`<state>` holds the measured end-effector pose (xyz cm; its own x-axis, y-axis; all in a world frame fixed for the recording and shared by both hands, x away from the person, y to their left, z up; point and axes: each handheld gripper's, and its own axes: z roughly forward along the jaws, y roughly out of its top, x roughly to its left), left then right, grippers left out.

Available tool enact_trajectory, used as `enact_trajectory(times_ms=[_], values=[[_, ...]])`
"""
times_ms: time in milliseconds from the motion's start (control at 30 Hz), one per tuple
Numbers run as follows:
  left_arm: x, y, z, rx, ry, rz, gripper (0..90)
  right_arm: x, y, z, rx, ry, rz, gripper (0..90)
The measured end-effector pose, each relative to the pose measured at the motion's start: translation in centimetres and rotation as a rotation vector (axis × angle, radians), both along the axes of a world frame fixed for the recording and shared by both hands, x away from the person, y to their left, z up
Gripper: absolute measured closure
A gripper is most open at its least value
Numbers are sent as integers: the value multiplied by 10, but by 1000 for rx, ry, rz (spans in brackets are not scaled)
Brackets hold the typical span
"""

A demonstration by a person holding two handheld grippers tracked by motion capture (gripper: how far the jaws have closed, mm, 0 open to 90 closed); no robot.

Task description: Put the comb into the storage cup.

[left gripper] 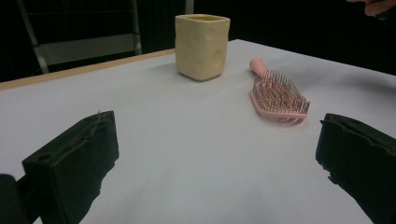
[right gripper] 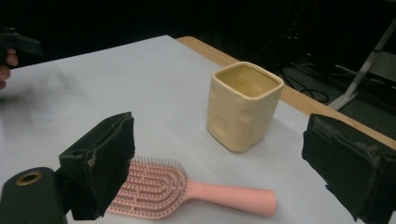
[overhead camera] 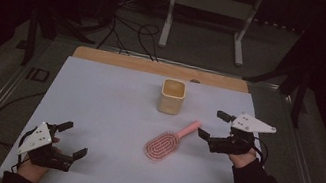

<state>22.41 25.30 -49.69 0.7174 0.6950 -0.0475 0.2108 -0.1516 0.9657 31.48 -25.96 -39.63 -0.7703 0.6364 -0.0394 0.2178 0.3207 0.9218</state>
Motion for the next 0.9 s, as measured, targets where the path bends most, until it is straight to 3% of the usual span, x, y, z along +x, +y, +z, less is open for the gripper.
enact_trajectory(times_ms=[267,433,900], values=[[0,0,0,-3,0,-1,1,26,10,-4,-37,25,-2,111],[0,0,0,-2,-1,-3,1,45,18,-15,-71,56,-5,134],[0,0,0,-6,1,-4,1,74,27,-35,-117,116,-17,213]])
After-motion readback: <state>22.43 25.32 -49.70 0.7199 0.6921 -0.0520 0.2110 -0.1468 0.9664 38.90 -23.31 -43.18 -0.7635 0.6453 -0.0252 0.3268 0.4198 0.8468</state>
